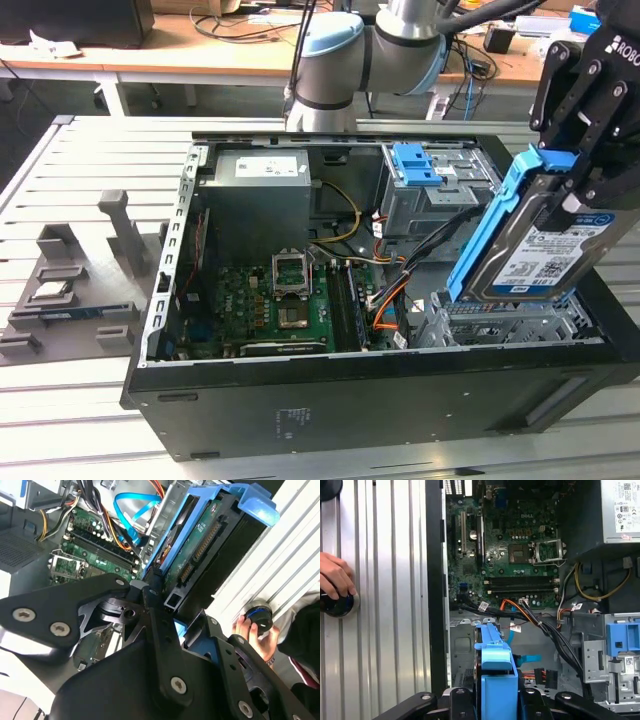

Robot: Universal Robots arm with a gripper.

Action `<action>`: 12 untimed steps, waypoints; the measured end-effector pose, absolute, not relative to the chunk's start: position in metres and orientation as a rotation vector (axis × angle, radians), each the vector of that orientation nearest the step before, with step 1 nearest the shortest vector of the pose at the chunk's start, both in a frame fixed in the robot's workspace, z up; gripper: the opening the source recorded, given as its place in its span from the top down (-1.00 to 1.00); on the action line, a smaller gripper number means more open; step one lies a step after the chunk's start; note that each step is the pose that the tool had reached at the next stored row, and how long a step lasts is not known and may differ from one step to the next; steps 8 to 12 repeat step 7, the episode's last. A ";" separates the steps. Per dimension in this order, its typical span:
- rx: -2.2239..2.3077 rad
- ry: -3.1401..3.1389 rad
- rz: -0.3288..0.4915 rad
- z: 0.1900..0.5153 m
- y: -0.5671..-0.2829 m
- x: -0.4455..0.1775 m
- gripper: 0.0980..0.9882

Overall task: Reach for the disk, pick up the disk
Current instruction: 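Pick up the disk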

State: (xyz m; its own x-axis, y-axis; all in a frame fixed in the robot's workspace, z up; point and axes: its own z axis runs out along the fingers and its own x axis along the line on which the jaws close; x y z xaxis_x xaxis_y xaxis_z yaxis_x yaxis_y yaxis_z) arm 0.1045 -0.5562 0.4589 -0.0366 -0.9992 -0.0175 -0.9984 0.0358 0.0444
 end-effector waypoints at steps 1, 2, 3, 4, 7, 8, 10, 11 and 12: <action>2.167 -2.248 -0.069 0.457 -0.555 0.106 0.39; 2.167 -2.248 -0.069 0.456 -0.555 0.106 0.39; 2.167 -2.248 -0.068 0.455 -0.555 0.106 0.39; 2.167 -2.248 -0.069 0.455 -0.555 0.106 0.39; 2.167 -2.248 -0.068 0.455 -0.555 0.106 0.39; 2.167 -2.248 -0.068 0.455 -0.555 0.106 0.39; 2.167 -2.248 -0.068 0.455 -0.555 0.106 0.39; 2.167 -2.248 -0.068 0.455 -0.555 0.106 0.39; 2.167 -2.248 -0.068 0.455 -0.555 0.106 0.39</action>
